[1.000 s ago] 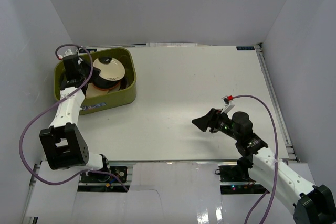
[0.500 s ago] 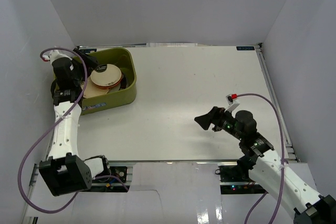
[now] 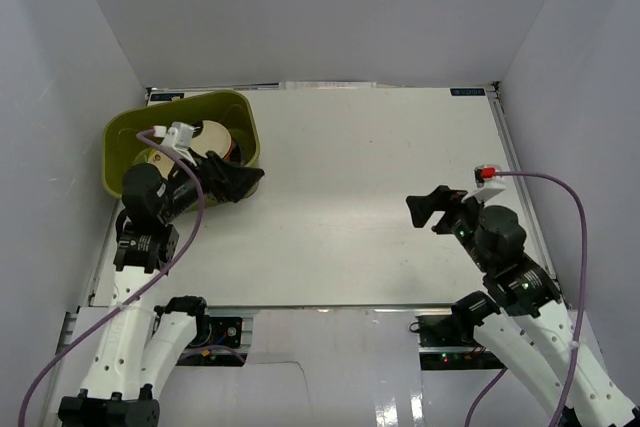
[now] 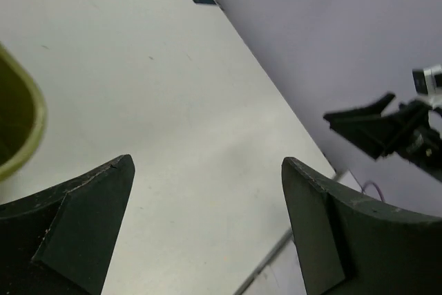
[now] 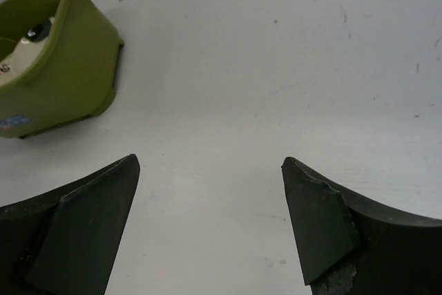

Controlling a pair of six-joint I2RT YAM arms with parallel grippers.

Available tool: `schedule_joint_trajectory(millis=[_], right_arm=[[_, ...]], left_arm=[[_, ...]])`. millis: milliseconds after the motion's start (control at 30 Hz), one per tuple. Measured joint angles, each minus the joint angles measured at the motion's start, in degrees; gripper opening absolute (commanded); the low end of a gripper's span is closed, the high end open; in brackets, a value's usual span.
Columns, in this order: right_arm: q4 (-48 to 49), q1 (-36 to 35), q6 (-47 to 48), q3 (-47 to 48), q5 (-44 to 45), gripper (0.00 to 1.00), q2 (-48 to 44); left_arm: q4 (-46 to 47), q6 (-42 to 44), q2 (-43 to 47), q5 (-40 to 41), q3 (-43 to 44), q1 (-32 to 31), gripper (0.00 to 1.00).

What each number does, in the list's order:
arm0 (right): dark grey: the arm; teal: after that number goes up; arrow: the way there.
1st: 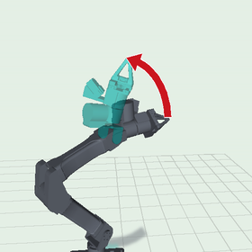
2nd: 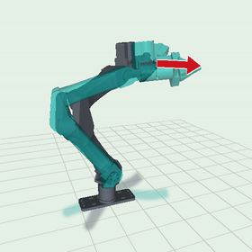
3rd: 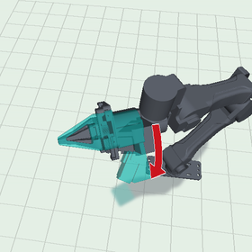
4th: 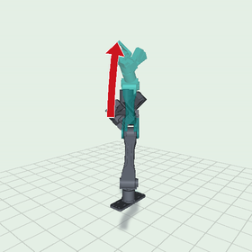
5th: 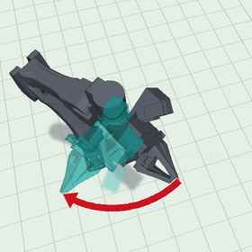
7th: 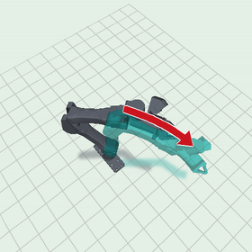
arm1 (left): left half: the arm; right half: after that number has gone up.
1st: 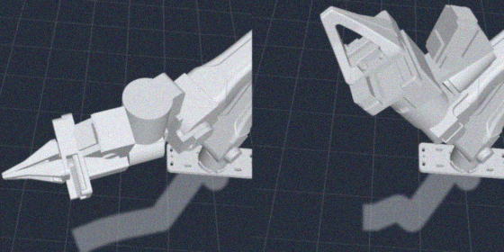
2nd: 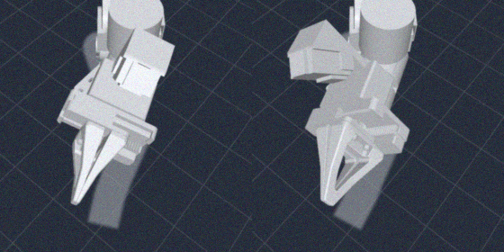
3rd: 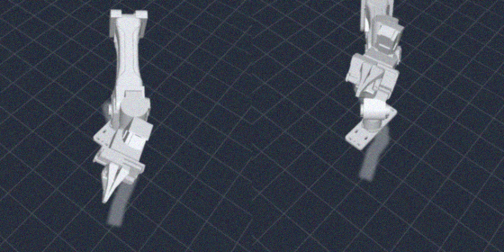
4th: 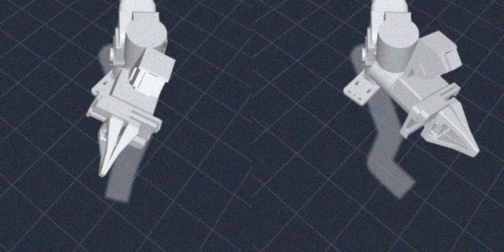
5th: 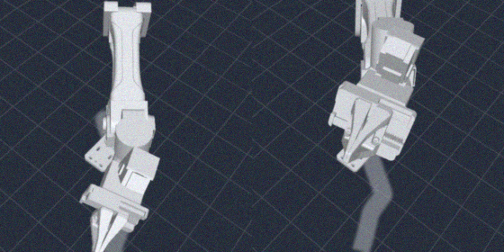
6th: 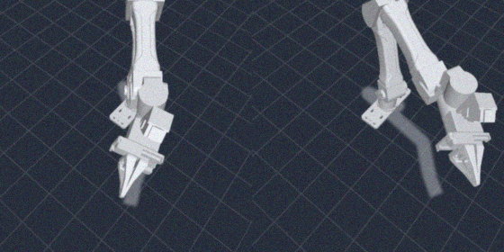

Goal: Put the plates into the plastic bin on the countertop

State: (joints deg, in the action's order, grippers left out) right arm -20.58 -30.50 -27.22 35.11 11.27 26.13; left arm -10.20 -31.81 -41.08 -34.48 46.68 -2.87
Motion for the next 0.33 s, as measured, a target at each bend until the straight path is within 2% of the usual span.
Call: schedule_joint_trajectory(millis=[133, 233, 333], right_arm=[[2.7, 0.0, 2.3, -2.1, 2.9, 0.90, -9.2], [7.6, 0.0, 2.4, -7.6, 4.6, 0.90, -15.7], [9.1, 0.0, 1.9, -12.6, 5.9, 0.90, -18.0]], left_arm=[[-1.8, 4.1, 1.9, -6.7, -1.1, -4.5, 0.98], [-2.7, 6.0, 3.9, -8.8, -1.7, -5.1, 0.98], [-2.9, 7.2, 5.3, -9.8, -2.8, -5.2, 0.98]])
